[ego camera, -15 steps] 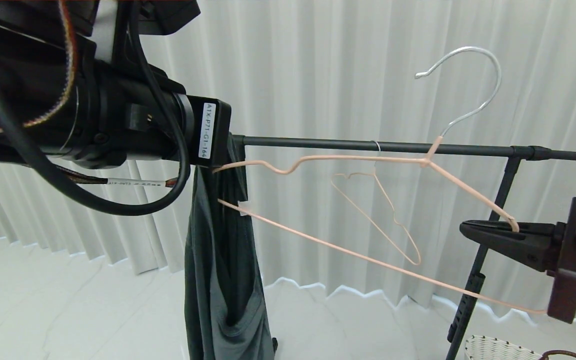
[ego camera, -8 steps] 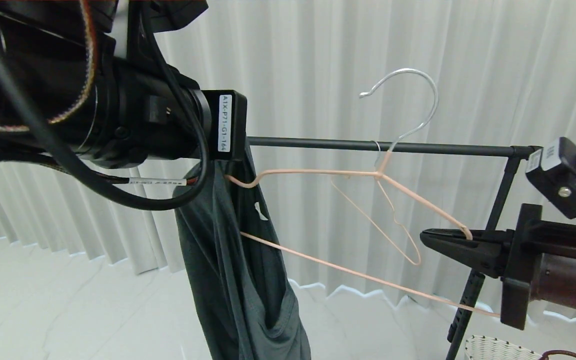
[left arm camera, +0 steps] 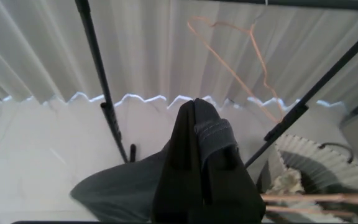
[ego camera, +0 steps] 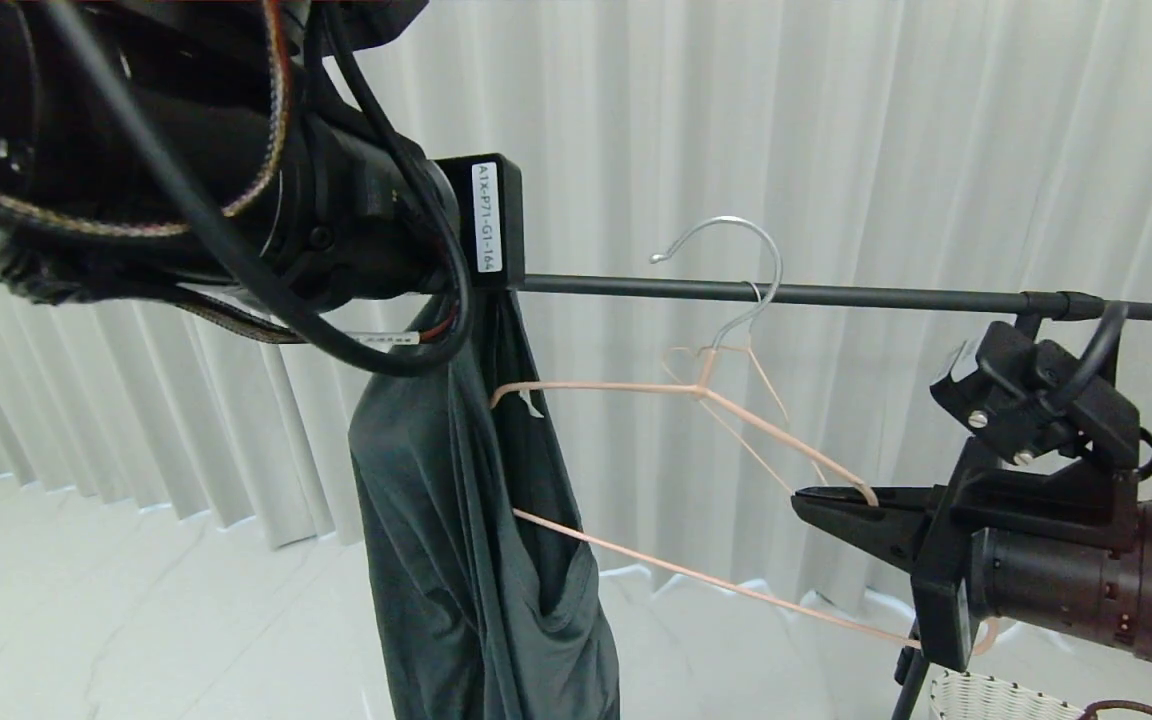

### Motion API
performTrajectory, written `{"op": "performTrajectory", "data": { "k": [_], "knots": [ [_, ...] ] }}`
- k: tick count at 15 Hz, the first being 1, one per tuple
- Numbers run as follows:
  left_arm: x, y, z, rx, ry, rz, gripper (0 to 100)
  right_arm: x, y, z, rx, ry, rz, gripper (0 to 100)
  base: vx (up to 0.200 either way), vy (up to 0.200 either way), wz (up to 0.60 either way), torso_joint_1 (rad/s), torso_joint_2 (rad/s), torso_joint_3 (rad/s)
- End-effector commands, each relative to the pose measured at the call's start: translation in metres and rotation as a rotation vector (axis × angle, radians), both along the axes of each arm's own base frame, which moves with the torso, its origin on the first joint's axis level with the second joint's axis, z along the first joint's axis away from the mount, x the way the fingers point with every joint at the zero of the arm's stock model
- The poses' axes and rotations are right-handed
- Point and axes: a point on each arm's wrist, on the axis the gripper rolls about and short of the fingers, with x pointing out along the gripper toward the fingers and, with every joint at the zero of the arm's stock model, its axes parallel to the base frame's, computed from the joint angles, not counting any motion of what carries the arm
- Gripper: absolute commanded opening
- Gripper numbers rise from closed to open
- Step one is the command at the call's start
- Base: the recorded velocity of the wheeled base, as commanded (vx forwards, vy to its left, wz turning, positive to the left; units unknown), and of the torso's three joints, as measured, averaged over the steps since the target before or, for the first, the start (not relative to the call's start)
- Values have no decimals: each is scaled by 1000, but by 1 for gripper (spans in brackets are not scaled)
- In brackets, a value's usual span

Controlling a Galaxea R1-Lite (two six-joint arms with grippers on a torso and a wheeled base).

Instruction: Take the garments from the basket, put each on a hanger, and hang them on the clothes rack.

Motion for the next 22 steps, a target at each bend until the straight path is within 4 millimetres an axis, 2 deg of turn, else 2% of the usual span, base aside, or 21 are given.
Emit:
{"op": "performTrajectory", "data": {
  "k": [1, 7, 10, 13, 17, 22],
  "knots": [
    [5, -10, 0, -21, 4, -2, 0, 0, 10, -4, -9, 19, 20, 0, 0, 0, 0, 0, 0, 0],
    [3, -20, 4, -34, -11, -26, 0, 9, 40, 3, 77, 84, -15, 0, 0, 0, 0, 0, 0, 0],
    [-3, -25, 5, -27, -19, -40, 0, 8, 67, 7, 132, 141, -23, 0, 0, 0, 0, 0, 0, 0],
    [-8, -28, 9, -40, -31, -59, 0, 8, 83, 9, 168, 186, -24, 0, 0, 0, 0, 0, 0, 0],
    [-10, -26, 11, 5, -56, -69, 0, 11, 85, 13, 224, 222, -115, 0, 0, 0, 0, 0, 0, 0],
    [-9, -23, 14, 82, -92, -76, 0, 19, 71, 20, 262, 230, -216, 0, 0, 0, 0, 0, 0, 0]
  ]
}}
